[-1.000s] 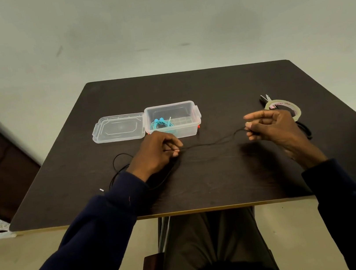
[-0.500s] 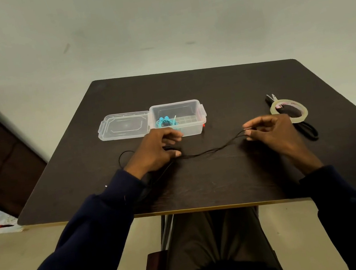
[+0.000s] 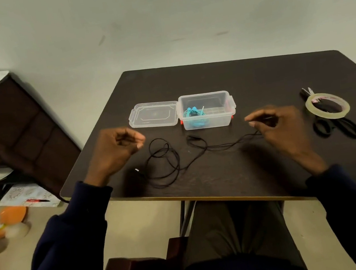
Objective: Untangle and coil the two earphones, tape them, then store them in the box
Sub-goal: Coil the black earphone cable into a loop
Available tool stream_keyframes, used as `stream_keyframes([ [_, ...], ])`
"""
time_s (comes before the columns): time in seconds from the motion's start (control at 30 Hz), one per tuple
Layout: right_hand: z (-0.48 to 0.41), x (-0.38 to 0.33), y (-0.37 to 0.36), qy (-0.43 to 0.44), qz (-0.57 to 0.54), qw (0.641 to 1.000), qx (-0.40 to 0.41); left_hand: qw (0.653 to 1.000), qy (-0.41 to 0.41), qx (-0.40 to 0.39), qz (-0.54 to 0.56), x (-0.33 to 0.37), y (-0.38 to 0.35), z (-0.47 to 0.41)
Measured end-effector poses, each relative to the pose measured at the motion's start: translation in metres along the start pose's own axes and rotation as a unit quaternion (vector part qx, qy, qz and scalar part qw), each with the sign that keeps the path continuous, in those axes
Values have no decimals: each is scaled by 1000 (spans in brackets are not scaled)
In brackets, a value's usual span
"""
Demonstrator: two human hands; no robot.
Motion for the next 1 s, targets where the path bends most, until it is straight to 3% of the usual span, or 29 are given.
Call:
stream_keyframes([
  [0.2,12,-83,-94,40,-163,972,-165,992,38,-108,-53,-34,-6,17],
  [0.3,15,-105,-129,72,-142,965,-207,986,21,-126,-103,-40,-9,22],
  [0.53,9,-84,-130,79,-42,970,-225,991,-44,-72,-100,-32,-31,30],
  [0.63,11,-73,-112,76,-54,972,-214,991,-61,-58,-100,-25,-51,27],
  [0.87,23,-51,-107,31,-31,961,-274,986,-105,-101,-81,18,-113,17],
  [1.0,21,-39,-94,23,9,968,-250,977,-161,-110,-87,43,-137,23],
])
Point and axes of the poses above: each hand's wrist, its own z-axis away from the middle knuckle, its own y-axis out of the back of the hand, x = y × z, the point moved 8 cm from there along -z, towards the middle knuckle, and after that the axes turned 8 degrees about y, right-handed, at the moved point
